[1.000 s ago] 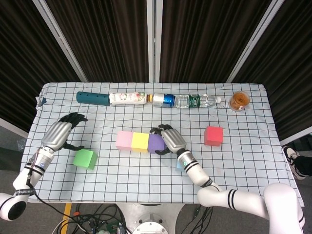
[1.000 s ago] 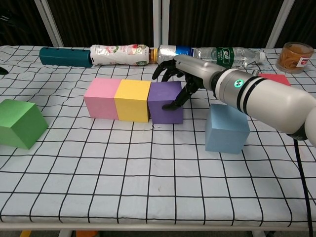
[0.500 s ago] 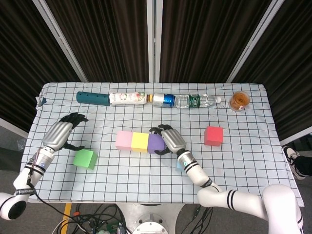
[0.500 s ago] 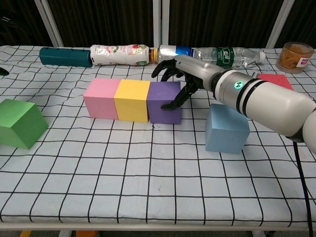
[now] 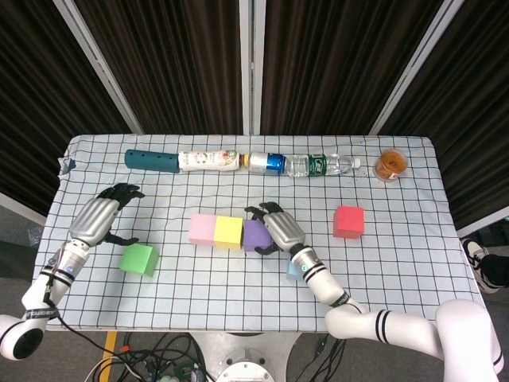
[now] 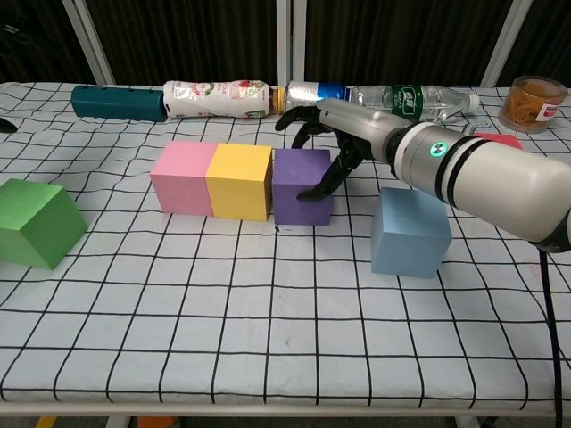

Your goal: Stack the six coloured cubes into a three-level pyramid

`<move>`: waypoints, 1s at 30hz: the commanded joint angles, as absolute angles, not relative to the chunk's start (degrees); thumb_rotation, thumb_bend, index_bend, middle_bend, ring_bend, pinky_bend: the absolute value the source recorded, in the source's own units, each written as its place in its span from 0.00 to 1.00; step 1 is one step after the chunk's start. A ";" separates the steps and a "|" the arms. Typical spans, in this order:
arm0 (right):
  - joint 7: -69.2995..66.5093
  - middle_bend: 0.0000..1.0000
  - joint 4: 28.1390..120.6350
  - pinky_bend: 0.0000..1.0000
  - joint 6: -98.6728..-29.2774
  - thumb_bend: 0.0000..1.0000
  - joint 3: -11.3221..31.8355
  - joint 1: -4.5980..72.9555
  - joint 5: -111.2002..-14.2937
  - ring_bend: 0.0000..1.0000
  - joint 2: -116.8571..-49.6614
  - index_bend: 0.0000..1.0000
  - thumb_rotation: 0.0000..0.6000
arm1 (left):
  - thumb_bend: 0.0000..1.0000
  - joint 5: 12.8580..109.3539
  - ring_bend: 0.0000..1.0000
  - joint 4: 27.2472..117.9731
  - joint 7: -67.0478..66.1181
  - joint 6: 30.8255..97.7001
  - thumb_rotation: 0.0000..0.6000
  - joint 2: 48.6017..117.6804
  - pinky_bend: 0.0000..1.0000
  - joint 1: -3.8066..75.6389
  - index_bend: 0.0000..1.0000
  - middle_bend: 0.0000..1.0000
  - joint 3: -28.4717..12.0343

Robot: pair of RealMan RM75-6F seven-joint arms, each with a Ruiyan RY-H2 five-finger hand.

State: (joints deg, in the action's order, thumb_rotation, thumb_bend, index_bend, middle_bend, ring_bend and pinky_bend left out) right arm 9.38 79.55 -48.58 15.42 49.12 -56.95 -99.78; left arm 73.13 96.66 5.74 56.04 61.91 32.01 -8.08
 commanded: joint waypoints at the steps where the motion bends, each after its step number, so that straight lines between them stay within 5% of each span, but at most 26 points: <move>1: 10.28 0.29 80.17 0.05 -49.02 0.10 15.43 49.14 -56.50 0.06 -99.30 0.13 1.00 | 0.07 73.14 0.06 96.80 5.69 56.10 1.00 61.81 0.13 31.99 0.21 0.10 -8.08; 30: 9.98 0.35 78.02 0.05 -51.44 0.12 15.99 48.92 -56.43 0.06 -102.23 0.12 1.00 | 0.07 73.20 0.06 97.23 5.84 55.67 1.00 61.34 0.13 32.08 0.21 0.09 -7.87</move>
State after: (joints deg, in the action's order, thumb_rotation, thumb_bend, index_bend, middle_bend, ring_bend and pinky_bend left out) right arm 10.01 78.04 -51.46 15.97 48.91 -56.44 -102.22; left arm 73.20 97.24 5.84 55.68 61.33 32.08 -7.87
